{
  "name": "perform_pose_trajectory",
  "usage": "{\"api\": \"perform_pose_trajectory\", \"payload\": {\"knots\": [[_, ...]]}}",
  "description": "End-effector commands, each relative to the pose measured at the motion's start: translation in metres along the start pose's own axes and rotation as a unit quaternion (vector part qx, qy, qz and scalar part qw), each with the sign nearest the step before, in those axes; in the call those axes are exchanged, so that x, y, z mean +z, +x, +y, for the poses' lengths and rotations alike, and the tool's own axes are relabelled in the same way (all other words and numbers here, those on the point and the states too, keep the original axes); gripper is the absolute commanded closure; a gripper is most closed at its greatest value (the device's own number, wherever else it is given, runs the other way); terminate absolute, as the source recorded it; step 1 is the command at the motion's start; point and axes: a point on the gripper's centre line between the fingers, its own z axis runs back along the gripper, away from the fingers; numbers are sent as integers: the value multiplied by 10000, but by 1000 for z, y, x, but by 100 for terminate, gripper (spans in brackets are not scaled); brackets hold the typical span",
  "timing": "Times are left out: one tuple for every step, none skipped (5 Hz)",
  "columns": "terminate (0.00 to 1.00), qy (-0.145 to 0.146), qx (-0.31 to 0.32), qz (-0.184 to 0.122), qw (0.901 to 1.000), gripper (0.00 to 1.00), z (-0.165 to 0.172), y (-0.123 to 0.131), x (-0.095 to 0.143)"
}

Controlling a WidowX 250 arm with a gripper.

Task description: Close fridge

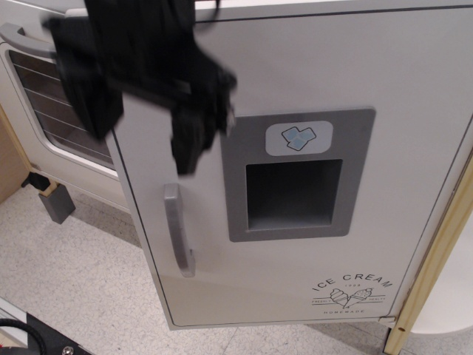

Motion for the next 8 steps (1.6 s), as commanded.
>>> {"api": "perform_pose_trajectory", "payload": {"knots": [[0, -112, 704, -550, 9959, 0, 6, 9, -43], [0, -274, 1263, -997, 9866, 0, 16, 35, -48], [0, -346, 1723, -1401, 9744, 0, 24, 56, -49], [0, -407, 1844, -1545, 9698, 0, 27, 69, -49], [0, -453, 1845, -1616, 9684, 0, 28, 81, -47], [0, -338, 1883, -1817, 9646, 0, 29, 94, -46], [0, -368, 1968, -1759, 9638, 0, 31, 105, -48], [0, -333, 2073, -1782, 9613, 0, 34, 116, -51]]}}
